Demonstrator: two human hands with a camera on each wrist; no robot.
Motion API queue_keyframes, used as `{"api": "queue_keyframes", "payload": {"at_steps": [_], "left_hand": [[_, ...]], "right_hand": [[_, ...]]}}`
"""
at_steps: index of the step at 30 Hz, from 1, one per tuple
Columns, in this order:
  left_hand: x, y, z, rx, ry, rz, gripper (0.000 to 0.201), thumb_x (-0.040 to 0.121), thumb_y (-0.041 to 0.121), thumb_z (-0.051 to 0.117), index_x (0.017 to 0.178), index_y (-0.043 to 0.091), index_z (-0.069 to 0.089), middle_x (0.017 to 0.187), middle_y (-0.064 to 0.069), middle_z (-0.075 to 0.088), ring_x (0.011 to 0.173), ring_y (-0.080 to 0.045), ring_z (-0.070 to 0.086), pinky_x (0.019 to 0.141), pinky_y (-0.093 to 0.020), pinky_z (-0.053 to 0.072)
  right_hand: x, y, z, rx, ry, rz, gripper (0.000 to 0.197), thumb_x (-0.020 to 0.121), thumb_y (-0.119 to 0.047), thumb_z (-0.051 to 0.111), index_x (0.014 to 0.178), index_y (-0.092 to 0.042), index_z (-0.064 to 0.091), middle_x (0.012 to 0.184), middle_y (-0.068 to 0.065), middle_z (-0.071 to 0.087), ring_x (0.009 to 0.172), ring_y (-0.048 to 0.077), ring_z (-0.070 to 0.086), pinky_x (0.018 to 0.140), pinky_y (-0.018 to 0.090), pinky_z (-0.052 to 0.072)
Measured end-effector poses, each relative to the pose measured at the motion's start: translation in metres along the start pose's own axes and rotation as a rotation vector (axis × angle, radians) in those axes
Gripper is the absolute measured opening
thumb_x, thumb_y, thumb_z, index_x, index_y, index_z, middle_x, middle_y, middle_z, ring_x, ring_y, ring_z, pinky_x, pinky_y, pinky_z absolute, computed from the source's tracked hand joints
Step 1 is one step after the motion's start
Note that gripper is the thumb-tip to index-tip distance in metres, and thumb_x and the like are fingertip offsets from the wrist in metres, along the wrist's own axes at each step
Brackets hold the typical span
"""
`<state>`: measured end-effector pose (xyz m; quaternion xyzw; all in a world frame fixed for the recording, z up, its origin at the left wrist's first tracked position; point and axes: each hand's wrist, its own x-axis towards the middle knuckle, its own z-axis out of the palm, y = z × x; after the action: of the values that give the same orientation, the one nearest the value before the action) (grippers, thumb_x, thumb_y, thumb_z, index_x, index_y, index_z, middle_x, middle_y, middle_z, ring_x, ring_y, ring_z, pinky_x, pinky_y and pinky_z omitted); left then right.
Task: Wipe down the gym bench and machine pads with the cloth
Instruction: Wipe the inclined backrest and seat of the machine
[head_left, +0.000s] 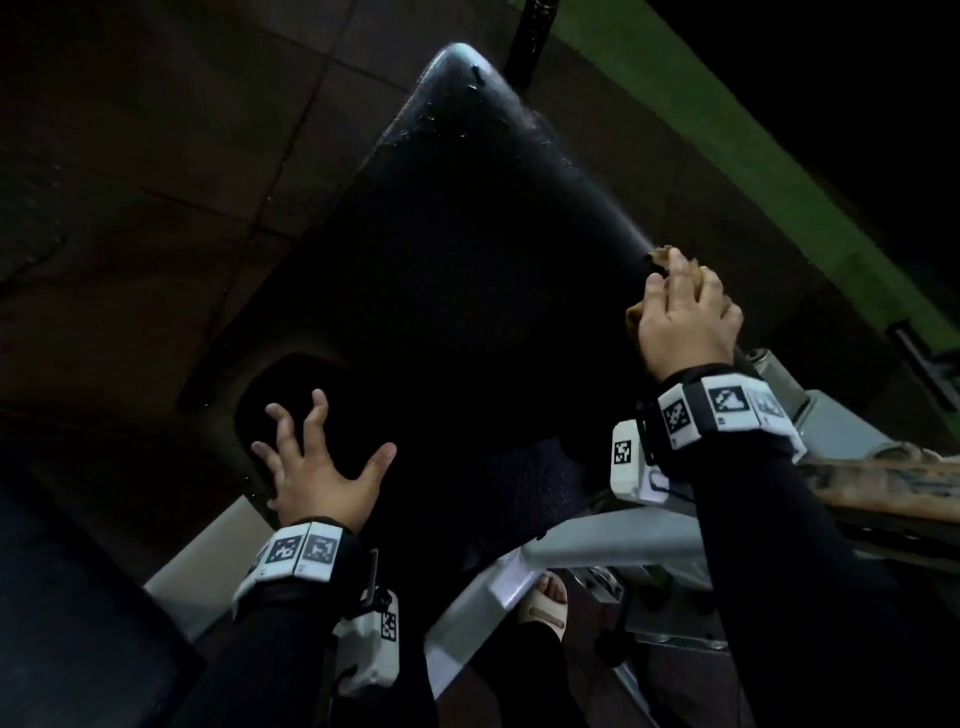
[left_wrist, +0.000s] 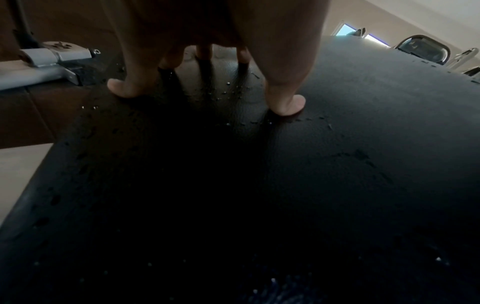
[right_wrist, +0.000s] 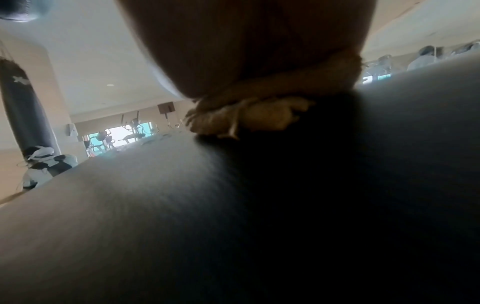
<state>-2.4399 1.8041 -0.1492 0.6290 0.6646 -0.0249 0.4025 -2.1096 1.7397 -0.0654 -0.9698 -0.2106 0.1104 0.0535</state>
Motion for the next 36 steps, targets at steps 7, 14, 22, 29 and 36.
{"api": "queue_keyframes", "payload": {"at_steps": [7, 14, 22, 29, 36], "left_hand": [[-0.001, 0.002, 0.002, -0.019, 0.005, -0.001, 0.091, 0.073, 0.059, 0.067, 0.146, 0.044, 0.016, 0.159, 0.008, -0.01, 0.145, -0.029, -0.012, 0.107, -0.066, 0.019], [0.0, 0.001, 0.001, -0.028, -0.011, -0.009, 0.09, 0.073, 0.059, 0.068, 0.145, 0.043, 0.017, 0.159, 0.009, -0.011, 0.145, -0.029, -0.013, 0.107, -0.067, 0.019], [0.001, 0.001, 0.001, -0.025, -0.012, -0.009, 0.091, 0.072, 0.06, 0.067, 0.145, 0.044, 0.015, 0.159, 0.009, -0.01, 0.145, -0.028, -0.014, 0.108, -0.067, 0.019], [0.0, 0.002, 0.0, -0.037, -0.03, -0.012, 0.092, 0.073, 0.058, 0.068, 0.146, 0.043, 0.014, 0.158, 0.011, -0.016, 0.145, -0.028, -0.016, 0.107, -0.068, 0.017], [0.0, 0.0, 0.001, -0.068, -0.011, 0.004, 0.098, 0.071, 0.058, 0.069, 0.144, 0.05, 0.004, 0.157, 0.013, -0.016, 0.145, -0.028, -0.015, 0.105, -0.07, 0.018]], "right_hand": [[0.046, -0.082, -0.007, 0.066, -0.085, -0.018, 0.047, 0.096, -0.052, 0.019, 0.136, -0.035, 0.037, 0.147, 0.009, 0.031, 0.128, 0.041, 0.033, 0.109, 0.046, 0.02], [-0.018, -0.1, 0.021, -0.189, -0.02, -0.397, 0.058, 0.099, -0.046, 0.024, 0.15, -0.028, 0.003, 0.157, 0.01, -0.016, 0.14, 0.044, -0.014, 0.114, 0.055, -0.007], [-0.021, -0.032, 0.008, -0.164, 0.003, -0.22, 0.059, 0.098, -0.048, 0.021, 0.15, -0.026, 0.005, 0.157, 0.013, -0.005, 0.142, 0.04, -0.007, 0.116, 0.049, -0.005], [0.025, -0.078, -0.007, -0.03, -0.018, -0.002, 0.049, 0.097, -0.049, 0.021, 0.135, -0.023, 0.039, 0.148, 0.012, 0.03, 0.131, 0.047, 0.025, 0.112, 0.053, 0.013], [-0.007, -0.087, 0.009, -0.166, -0.045, -0.33, 0.056, 0.098, -0.047, 0.023, 0.15, -0.03, 0.007, 0.157, 0.006, -0.013, 0.14, 0.044, -0.013, 0.114, 0.051, -0.008]]}}
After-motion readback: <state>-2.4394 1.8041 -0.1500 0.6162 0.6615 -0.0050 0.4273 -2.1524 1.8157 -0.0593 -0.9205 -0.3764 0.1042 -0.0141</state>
